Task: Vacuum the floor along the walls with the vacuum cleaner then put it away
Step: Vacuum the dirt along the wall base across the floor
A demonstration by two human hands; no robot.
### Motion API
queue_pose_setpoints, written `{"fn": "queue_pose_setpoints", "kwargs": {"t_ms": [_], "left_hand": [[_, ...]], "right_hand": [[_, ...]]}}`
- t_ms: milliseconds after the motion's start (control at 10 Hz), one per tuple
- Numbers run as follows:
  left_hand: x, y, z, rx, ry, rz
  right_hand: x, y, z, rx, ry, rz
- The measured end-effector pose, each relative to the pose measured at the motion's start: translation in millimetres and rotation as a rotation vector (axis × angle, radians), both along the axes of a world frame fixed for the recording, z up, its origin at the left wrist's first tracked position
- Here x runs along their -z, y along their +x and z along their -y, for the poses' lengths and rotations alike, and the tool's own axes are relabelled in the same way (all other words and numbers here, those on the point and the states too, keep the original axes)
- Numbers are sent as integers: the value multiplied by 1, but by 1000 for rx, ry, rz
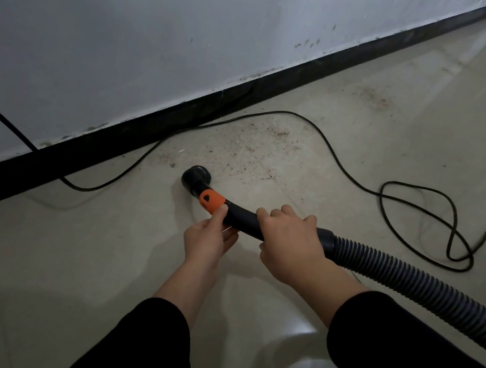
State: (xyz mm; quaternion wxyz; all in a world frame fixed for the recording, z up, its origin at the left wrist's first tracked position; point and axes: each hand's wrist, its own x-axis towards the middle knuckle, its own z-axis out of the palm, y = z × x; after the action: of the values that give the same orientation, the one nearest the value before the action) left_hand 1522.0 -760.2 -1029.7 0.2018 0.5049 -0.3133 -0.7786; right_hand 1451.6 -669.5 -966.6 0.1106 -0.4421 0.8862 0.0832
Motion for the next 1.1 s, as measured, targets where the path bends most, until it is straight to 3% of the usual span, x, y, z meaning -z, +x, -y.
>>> {"fn": "queue_pose_setpoints", "kwargs": {"t_ms": [1100], "left_hand": [[3,-45,-32,180,44,-37]], "right_hand": [[-7,-31,-42,103,35,-40]]}}
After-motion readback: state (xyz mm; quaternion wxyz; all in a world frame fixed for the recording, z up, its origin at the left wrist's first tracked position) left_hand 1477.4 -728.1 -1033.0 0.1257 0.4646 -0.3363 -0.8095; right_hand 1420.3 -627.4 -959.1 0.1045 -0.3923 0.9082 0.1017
